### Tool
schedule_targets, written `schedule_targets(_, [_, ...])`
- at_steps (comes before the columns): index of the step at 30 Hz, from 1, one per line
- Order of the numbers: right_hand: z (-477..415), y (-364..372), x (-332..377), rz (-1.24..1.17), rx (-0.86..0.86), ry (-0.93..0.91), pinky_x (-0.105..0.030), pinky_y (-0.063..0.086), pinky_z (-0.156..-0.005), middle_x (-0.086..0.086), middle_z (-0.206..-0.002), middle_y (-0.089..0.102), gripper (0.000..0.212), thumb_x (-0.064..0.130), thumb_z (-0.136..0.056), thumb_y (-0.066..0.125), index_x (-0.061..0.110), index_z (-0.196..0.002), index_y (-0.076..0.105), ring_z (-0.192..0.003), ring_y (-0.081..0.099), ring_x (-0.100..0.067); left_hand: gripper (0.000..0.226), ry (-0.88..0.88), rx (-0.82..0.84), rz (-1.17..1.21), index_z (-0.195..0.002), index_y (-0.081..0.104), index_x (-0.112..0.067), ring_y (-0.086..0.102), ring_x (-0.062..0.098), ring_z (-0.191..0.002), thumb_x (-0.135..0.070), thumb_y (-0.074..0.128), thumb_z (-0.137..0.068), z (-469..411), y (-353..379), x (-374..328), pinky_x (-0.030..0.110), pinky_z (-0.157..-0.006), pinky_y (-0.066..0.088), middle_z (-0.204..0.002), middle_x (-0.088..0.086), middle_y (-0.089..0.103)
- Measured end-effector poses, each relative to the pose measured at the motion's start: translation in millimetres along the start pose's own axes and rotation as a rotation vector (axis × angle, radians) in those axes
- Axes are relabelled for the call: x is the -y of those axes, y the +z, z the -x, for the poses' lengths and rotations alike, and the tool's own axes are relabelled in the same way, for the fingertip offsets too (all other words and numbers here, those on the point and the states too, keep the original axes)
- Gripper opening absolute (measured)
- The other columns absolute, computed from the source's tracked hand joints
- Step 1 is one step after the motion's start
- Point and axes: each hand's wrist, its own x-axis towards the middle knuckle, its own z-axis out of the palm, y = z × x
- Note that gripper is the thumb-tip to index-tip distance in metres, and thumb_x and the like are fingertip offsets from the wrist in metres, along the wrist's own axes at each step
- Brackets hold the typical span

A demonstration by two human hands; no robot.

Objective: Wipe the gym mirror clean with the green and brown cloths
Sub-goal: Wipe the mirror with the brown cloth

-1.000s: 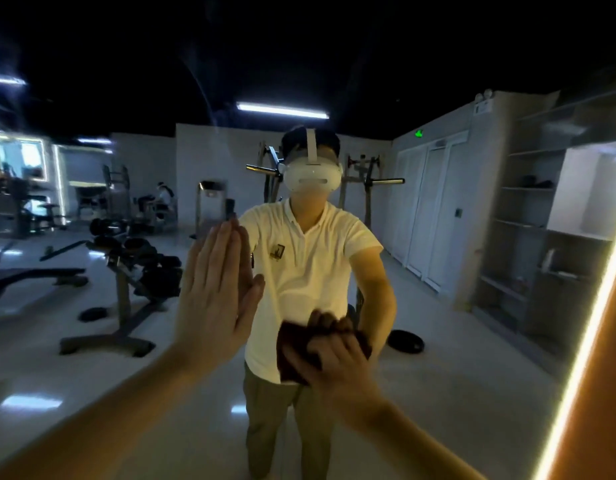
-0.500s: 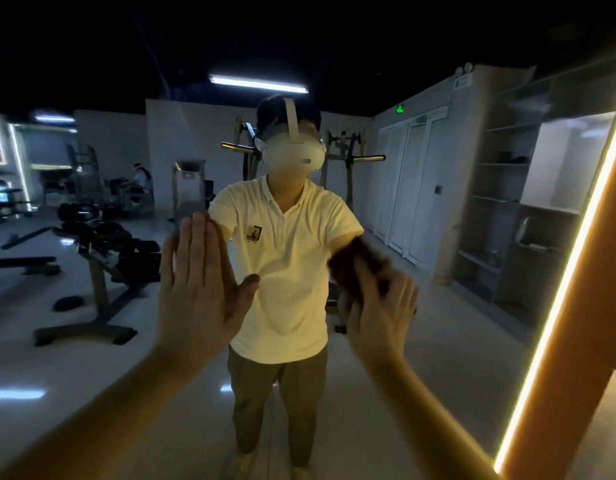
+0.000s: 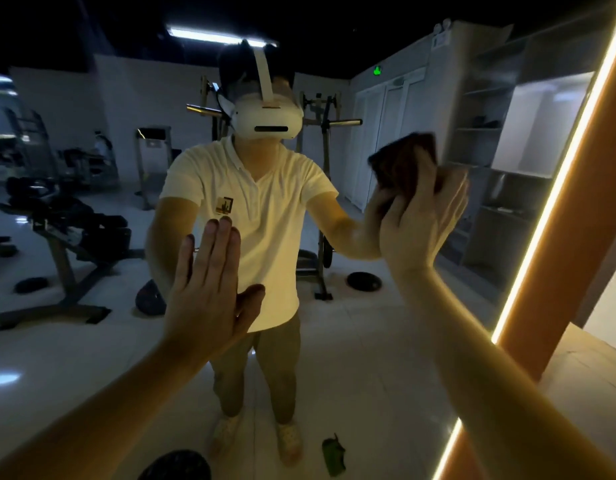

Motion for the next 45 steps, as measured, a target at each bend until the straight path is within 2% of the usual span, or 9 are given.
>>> schedule_targets(3, [120.8,-6.0,-4.6,-0.011,0.175,-0.054,-0.035,0.031,-0.098,-0.021,-0.126,0.045,0.049,0.028,-0.092,0.049,0.016,-0.138,0.044,-0.107,0.044,-0.033,0.090,0.004,-0.021,-0.007,-0.160,0.014,0.008,0.003,0.036,-0.159,-0.054,0.043,-0.102,0.2,1.7,0.5,0.056,-0.127,0.008,-0.170,0.025,0.003])
schedule_targets(6, [243.1,-37.9,-15.8,0.024,0.482,-0.123,-0.050,0.052,-0.091,-0.018,-0.133,0.045,0.070,0.007,-0.078,0.079,0.017,-0.138,0.045,-0.111,0.052,-0.034,0.088,0.015,-0.020,-0.003,-0.160,0.010,0.007,0.000,0.035,-0.159,-0.055,0.038,-0.104,0.0,2.5,0.6,0.056,-0.128,0.007,-0.169,0.025,0.002])
schedule_targets(10, [265.3,-64.0,-29.1,-0.009,0.720,-0.214,-0.046,0.056,-0.086,-0.011,-0.125,0.053,0.090,-0.003,-0.057,0.092,0.022,-0.132,0.050,-0.107,0.059,-0.032,0.089,0.013,-0.012,-0.014,-0.160,0.011,0.008,0.000,0.036,-0.159,-0.054,0.041,-0.104,-1.2,-1.4,-0.3,0.056,-0.128,0.007,-0.169,0.026,0.004])
schedule_targets(15, [105.6,-26.8,-17.2,-0.043,0.288,-0.164,-0.038,0.033,-0.093,-0.020,-0.119,0.048,0.051,0.019,-0.084,0.059,0.019,-0.133,0.046,-0.104,0.044,-0.033,0.090,0.014,-0.046,-0.057,-0.159,0.015,0.009,0.005,0.038,-0.159,-0.054,0.043,-0.101,-0.3,2.5,0.0,0.057,-0.127,0.008,-0.169,0.026,0.005])
schedule_targets(19, [43.3,3.3,6.5,-0.058,0.021,-0.036,-0.041,0.037,-0.092,-0.020,-0.122,0.047,0.050,0.022,-0.089,0.051,0.023,-0.138,0.044,-0.104,0.048,-0.034,0.091,0.015,-0.054,-0.059,-0.159,0.017,0.009,0.011,0.041,-0.158,-0.055,0.043,-0.100,0.9,6.9,1.8,0.059,-0.127,0.011,-0.169,0.028,0.008])
schedule_targets(24, [199.3,-9.8,3.7,-0.122,0.237,-0.370,-0.045,0.046,-0.086,-0.009,-0.116,0.042,0.041,0.028,-0.093,0.061,0.023,-0.133,0.050,-0.103,0.045,-0.030,0.094,0.003,-0.075,-0.028,-0.161,0.010,0.006,0.011,0.041,-0.158,-0.056,0.044,-0.099,1.9,6.9,1.6,0.058,-0.127,0.011,-0.169,0.027,0.010])
schedule_targets(28, [234.8,-23.3,-7.4,-0.123,0.425,-0.531,-0.042,0.055,-0.073,-0.003,-0.109,0.043,0.089,0.019,-0.055,0.096,0.026,-0.130,0.050,-0.094,0.045,-0.022,0.096,0.031,-0.084,-0.031,-0.160,0.016,0.008,0.011,0.039,-0.158,-0.054,0.054,-0.097,2.5,-1.6,4.1,0.058,-0.127,0.014,-0.169,0.027,0.012])
schedule_targets(36, [49.5,18.4,47.3,-0.092,-0.069,0.005,-0.037,0.035,-0.085,-0.021,-0.112,0.050,0.059,0.014,-0.075,0.046,0.016,-0.132,0.060,-0.094,0.052,-0.036,0.088,0.116,-0.091,-0.021,-0.159,0.021,0.006,0.014,0.037,-0.158,-0.050,0.053,-0.099,25.2,1.9,30.3,0.060,-0.126,0.017,-0.169,0.024,0.015])
schedule_targets(45, [263.5,5.0,39.9,0.025,0.229,-0.184,-0.040,0.047,-0.083,-0.014,-0.115,0.047,0.053,0.031,-0.088,0.065,0.025,-0.137,0.045,-0.097,0.045,-0.029,0.080,0.130,-0.129,0.066,-0.161,0.015,0.005,0.008,0.037,-0.159,-0.046,0.039,-0.105,26.5,13.5,25.2,0.062,-0.125,0.017,-0.170,0.024,0.008])
